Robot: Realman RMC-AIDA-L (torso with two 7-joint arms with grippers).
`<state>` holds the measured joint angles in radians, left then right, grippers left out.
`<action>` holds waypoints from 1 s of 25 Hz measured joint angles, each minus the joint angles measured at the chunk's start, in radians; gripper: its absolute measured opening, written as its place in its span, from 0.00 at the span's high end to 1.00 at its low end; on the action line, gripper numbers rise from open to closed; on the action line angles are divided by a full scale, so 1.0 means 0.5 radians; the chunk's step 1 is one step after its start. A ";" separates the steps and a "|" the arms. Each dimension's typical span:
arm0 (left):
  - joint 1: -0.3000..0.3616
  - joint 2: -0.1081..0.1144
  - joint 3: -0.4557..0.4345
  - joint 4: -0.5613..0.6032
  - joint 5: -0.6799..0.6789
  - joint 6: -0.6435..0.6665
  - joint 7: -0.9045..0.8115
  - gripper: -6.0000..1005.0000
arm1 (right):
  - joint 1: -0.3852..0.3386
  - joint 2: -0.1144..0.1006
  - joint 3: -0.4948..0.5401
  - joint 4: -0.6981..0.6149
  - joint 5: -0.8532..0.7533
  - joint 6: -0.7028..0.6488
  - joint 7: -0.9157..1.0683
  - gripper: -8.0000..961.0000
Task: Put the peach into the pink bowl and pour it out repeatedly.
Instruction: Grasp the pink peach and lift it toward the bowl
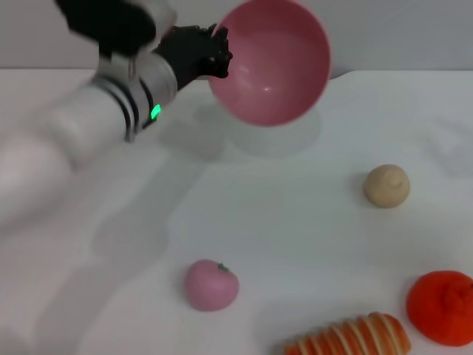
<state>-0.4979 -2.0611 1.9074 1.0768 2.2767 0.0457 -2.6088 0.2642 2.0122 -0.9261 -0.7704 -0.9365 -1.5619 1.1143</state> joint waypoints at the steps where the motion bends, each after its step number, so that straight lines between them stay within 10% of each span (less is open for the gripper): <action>1: -0.063 0.000 -0.136 -0.005 0.000 0.221 -0.001 0.88 | -0.002 0.006 -0.005 -0.065 -0.065 -0.025 0.054 0.46; 14: -0.407 0.039 -1.176 -0.088 0.117 1.763 0.025 0.87 | 0.203 0.107 -0.316 -1.296 -1.478 -0.176 1.394 0.46; 25: -0.441 0.127 -1.366 -0.048 0.221 2.309 0.027 0.87 | 0.672 0.121 -0.922 -1.037 -2.106 0.013 1.825 0.46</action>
<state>-0.7184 -1.9977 1.2247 1.0529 2.3873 1.2004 -2.5954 0.6003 2.0727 -1.3870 -1.2888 -1.9894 -1.5552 2.0270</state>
